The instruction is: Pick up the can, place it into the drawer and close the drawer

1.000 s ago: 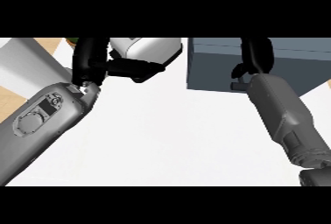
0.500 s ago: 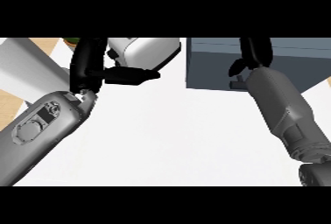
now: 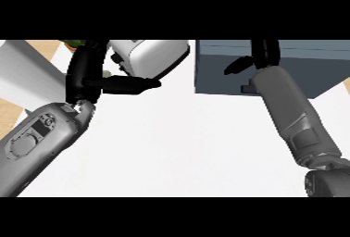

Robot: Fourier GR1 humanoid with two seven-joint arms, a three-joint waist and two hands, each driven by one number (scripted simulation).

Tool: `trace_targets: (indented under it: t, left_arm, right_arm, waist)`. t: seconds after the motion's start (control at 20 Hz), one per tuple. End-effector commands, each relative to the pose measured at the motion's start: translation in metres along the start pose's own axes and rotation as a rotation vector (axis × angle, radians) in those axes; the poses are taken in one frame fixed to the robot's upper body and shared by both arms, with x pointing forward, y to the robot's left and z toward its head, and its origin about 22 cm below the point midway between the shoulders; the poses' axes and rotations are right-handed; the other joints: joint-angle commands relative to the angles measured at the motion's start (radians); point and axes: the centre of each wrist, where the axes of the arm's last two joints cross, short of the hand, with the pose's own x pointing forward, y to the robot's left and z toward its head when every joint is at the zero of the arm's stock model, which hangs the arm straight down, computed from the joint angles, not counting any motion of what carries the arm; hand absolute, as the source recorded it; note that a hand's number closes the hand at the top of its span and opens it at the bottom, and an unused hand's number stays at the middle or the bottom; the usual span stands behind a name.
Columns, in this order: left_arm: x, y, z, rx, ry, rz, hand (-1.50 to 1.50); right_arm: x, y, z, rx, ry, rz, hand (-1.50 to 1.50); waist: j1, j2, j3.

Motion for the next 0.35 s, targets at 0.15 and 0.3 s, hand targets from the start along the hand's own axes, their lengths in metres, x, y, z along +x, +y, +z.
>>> trace_targets:
  t: [0.15,0.3]
  left_arm:
    - [-0.017,0.007,0.004,0.033,0.01,-0.006,-1.5]
    - [-0.014,0.024,0.01,0.026,0.015,0.007,-1.5]
  right_arm:
    - [0.049,-0.009,-0.034,-0.09,0.072,-0.397,-1.5]
    - [0.034,-0.005,-0.024,-0.09,0.07,-0.407,-1.5]
  waist:
    - [-0.009,-0.013,-0.006]
    - [-0.009,-0.018,-0.006]
